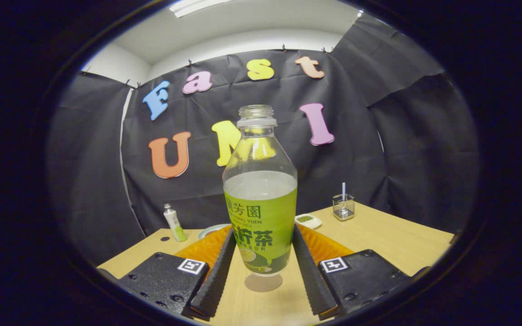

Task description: Take the bottle from table, then pour the juice into the cup, finally place the bottle on the coaster

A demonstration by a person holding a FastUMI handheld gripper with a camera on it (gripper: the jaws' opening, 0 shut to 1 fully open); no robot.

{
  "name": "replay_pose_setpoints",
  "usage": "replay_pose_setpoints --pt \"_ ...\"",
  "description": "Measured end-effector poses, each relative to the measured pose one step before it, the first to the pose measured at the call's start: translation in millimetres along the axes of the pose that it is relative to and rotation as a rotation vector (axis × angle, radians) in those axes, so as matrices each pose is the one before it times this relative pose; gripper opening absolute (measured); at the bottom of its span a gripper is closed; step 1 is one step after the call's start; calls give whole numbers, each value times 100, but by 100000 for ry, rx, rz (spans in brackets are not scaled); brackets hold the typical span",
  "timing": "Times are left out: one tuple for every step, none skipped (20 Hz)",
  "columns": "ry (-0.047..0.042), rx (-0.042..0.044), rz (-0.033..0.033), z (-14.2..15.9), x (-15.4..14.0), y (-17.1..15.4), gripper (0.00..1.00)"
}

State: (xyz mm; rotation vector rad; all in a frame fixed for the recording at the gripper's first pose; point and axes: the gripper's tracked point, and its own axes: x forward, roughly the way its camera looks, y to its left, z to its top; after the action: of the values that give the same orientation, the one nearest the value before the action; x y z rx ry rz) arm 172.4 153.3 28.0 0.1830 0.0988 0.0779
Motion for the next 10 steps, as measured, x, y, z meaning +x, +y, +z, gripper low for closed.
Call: replay_pose_setpoints --pt "1905 -1080 -32 -786 1118 172 78" --pt "1389 -842 -151 -624 877 347 78" --pt "958 -1502 -763 -531 845 418 78" --pt "786 -1836 -680 -639 796 372 78" --pt "1196 -2171 -346 -820 788 489 78" --pt "1465 -1748 -112 -806 744 392 79" --pt "1853 -552 374 -813 828 345 79" --pt "2146 -26 508 -786 808 258 78" --pt "2023 376 351 -834 822 19 78" --pt "1941 1198 -68 -707 700 -100 79"
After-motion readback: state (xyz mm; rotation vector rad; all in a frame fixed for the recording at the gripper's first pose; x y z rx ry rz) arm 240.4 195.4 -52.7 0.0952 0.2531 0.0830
